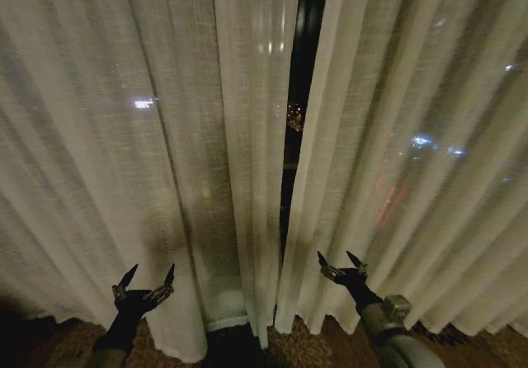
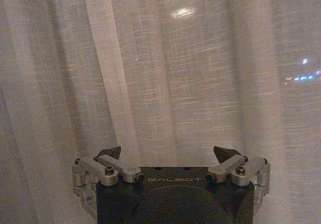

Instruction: Open the curtains by pulling them apart, changing their state from closed to fully open.

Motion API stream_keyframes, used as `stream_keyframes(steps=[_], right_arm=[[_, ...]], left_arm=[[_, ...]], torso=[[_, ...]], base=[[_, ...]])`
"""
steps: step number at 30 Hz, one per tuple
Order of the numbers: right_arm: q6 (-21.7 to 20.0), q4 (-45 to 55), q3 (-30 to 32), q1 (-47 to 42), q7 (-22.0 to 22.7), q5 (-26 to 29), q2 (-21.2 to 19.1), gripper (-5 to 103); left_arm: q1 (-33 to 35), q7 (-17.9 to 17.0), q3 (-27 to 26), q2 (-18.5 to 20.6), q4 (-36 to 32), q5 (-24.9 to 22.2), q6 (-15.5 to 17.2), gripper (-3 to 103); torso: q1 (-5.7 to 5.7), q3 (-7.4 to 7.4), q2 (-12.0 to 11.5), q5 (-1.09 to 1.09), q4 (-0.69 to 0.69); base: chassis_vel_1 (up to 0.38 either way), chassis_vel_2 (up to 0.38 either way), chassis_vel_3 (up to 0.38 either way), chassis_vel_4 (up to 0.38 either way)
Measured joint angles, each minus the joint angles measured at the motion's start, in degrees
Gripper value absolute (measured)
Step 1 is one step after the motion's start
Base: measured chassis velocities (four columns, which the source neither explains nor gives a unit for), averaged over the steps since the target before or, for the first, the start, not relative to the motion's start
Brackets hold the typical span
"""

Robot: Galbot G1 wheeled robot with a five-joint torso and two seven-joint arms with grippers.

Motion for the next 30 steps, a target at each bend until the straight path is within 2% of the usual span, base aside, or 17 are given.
stream_keyframes(steps=[8, 16, 30], right_arm=[[-1.8, -2.8, -3.7, 6.0, 2.1, 6.3, -2.4, 100], [-1.8, -8.1, -6.9, 12.7, 4.2, 6.6, -3.6, 100], [0.2, -17.9, -12.4, 23.4, 5.5, 6.5, -2.5, 100]], left_arm=[[1.5, -0.1, -1.1, -2.4, -1.3, 0.1, -0.7, 100], [2.1, -0.2, -1.3, -4.7, -2.5, 0.4, -1.5, 100], [2.5, -0.3, -1.6, -6.6, -3.2, 1.7, -1.5, 100]], torso=[[0.05, 0.02, 0.0, 0.01, 0.00], [0.04, 0.02, 0.0, 0.00, 0.00], [0.04, 0.02, 0.0, 0.01, 0.00]], base=[[0.000, 0.000, 0.000, 0.000], [0.000, 0.000, 0.000, 0.000], [0.000, 0.000, 0.000, 0.000]])
